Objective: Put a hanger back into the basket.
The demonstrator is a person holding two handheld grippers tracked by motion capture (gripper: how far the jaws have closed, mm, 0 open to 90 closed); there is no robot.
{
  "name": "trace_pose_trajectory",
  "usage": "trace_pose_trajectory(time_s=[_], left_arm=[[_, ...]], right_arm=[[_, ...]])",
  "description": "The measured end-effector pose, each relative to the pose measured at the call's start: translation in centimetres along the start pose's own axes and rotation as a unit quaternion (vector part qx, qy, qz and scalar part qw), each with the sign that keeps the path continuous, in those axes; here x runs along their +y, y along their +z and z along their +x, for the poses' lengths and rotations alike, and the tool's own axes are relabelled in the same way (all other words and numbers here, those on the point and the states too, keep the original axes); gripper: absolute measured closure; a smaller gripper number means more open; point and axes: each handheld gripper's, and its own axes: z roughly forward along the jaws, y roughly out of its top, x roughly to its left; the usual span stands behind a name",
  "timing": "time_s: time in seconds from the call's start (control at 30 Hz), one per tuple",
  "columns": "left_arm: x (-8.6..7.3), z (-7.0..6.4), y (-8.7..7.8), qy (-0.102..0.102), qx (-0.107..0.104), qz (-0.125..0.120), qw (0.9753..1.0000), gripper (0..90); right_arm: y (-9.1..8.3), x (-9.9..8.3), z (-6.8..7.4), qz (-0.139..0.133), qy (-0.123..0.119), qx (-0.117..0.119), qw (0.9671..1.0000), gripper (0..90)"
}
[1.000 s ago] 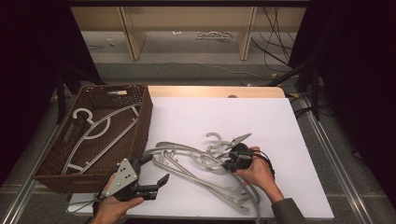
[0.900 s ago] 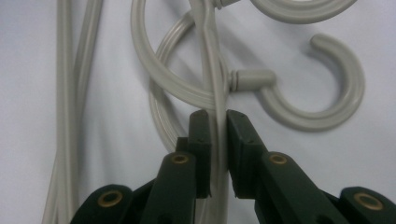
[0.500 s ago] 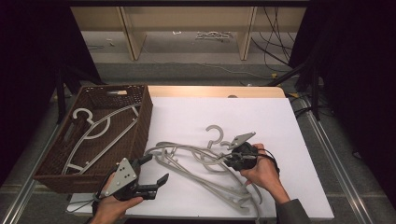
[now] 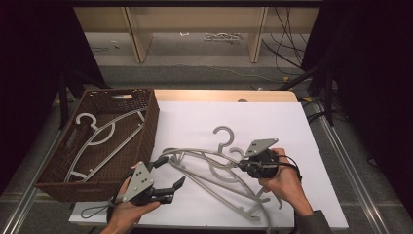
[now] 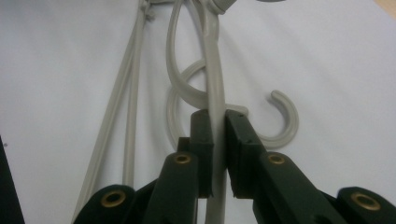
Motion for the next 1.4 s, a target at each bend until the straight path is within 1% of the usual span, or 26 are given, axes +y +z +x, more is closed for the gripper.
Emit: trace_pose_trajectory(time_s=[0.1, 0.2, 0.27, 0.3, 0.33, 0.37, 0.43, 0.47, 0.5, 0.53, 0.57, 0.67, 0.7, 0.73, 0.8, 0.87, 0.93, 0.97, 1.0, 1.07, 1.1, 1.17, 1.2, 1.23, 1.27, 1.4], left_arm=[[1.0, 0.0, 2.5, 0.017, 0.009, 0.029, 0.9994, 23.4], [1.7, 0.1, 4.6, 0.021, 0.002, 0.065, 0.9977, 24.9], [2.2, 0.1, 6.0, 0.029, -0.001, 0.082, 0.9962, 25.9], [2.4, 0.2, 7.0, 0.033, -0.014, 0.101, 0.9942, 27.0], [2.5, 0.2, 7.5, 0.038, -0.023, 0.115, 0.9924, 29.5], [2.6, 0.3, 8.2, 0.05, -0.027, 0.132, 0.9897, 31.5], [2.6, 0.3, 9.7, 0.05, -0.025, 0.147, 0.9876, 31.9], [2.7, 0.3, 10.4, 0.053, -0.034, 0.155, 0.9858, 33.1], [2.7, 0.2, 10.7, 0.061, -0.037, 0.158, 0.9848, 36.7], [2.8, 0.1, 11.0, 0.066, -0.034, 0.155, 0.9851, 36.6], [2.9, 0.1, 11.2, 0.076, -0.035, 0.158, 0.9838, 36.7], [3.1, 0.0, 11.9, 0.089, -0.046, 0.165, 0.9812, 40.9], [3.1, 0.0, 12.0, 0.096, -0.047, 0.167, 0.9801, 41.9], [3.1, 0.0, 12.2, 0.109, -0.051, 0.174, 0.9774, 45.0], [3.1, 0.0, 12.7, 0.118, -0.062, 0.183, 0.974, 47.6], [3.1, 0.2, 13.2, 0.122, -0.074, 0.181, 0.973, 54.5], [3.3, 0.2, 13.3, 0.144, -0.084, 0.185, 0.9684, 62.6], [3.6, 0.0, 13.2, 0.174, -0.083, 0.19, 0.9627, 64.6], [3.8, -0.1, 13.1, 0.187, -0.084, 0.19, 0.9602, 66.8], [4.3, -0.3, 12.6, 0.215, -0.083, 0.202, 0.952, 69.3], [4.5, -0.4, 12.5, 0.217, -0.082, 0.202, 0.9513, 70.4], [4.9, -0.4, 12.2, 0.229, -0.09, 0.208, 0.9467, 72.1], [5.0, -0.5, 12.1, 0.233, -0.091, 0.206, 0.9459, 73.8], [5.2, -0.5, 11.9, 0.238, -0.098, 0.208, 0.9436, 75.0], [5.2, -0.6, 11.8, 0.237, -0.102, 0.211, 0.9429, 76.5], [5.4, -1.1, 11.2, 0.252, -0.119, 0.209, 0.9375, 81.6]], right_arm=[[-0.1, 0.1, 0.1, -0.009, -0.004, -0.003, 0.9999, 82.6], [-0.5, 0.1, 0.2, -0.013, -0.005, -0.006, 0.9999, 82.6], [-0.6, 0.2, 0.1, -0.015, -0.008, 0.005, 0.9998, 82.6], [-0.6, 0.1, 0.1, -0.024, -0.011, -0.001, 0.9997, 82.6], [-0.8, 0.1, 0.1, -0.018, -0.004, 0.001, 0.9998, 82.6], [-0.8, 0.1, 0.1, -0.022, -0.006, -0.003, 0.9997, 82.6], [-0.9, 0.1, 0.1, -0.018, -0.009, 0.002, 0.9998, 82.6], [-1.0, 0.1, 0.2, -0.024, -0.007, -0.003, 0.9997, 82.6], [-1.2, 0.2, 0.2, -0.02, -0.011, -0.001, 0.9997, 82.6], [-1.3, 0.2, 0.2, -0.02, -0.012, 0.002, 0.9997, 82.5], [-1.3, 0.2, 0.3, -0.025, -0.012, -0.006, 0.9996, 82.6], [-1.6, 0.4, 0.4, -0.028, -0.015, -0.003, 0.9995, 82.5], [-1.6, 0.4, 0.4, -0.028, -0.017, -0.005, 0.9994, 82.5], [-1.7, 0.5, 0.5, -0.03, -0.02, -0.005, 0.9994, 82.5], [-1.7, 0.5, 0.5, -0.029, -0.023, -0.005, 0.9993, 82.5], [-1.7, 0.5, 0.6, -0.03, -0.024, 0.002, 0.9993, 82.6], [-1.7, 0.6, 0.6, -0.03, -0.028, 0.001, 0.9992, 82.5], [-1.8, 0.5, 0.6, -0.029, -0.026, -0.003, 0.9992, 82.5], [-1.9, 0.5, 0.5, -0.032, -0.034, -0.004, 0.9989, 82.5], [-1.9, 0.6, 0.6, -0.034, -0.045, -0.003, 0.9984, 82.3], [-2.0, 0.7, 0.6, -0.036, -0.046, -0.007, 0.9982, 82.0], [-2.2, 0.9, 0.7, -0.034, -0.053, -0.013, 0.998, 81.1], [-2.3, 0.9, 0.7, -0.039, -0.06, -0.025, 0.9971, 79.8], [-2.5, 1.0, 0.6, -0.037, -0.064, -0.024, 0.997, 78.6], [-2.7, 1.1, 0.6, -0.043, -0.065, -0.034, 0.9964, 77.2], [-3.3, 1.2, 0.5, -0.063, -0.052, -0.05, 0.9954, 70.8]])
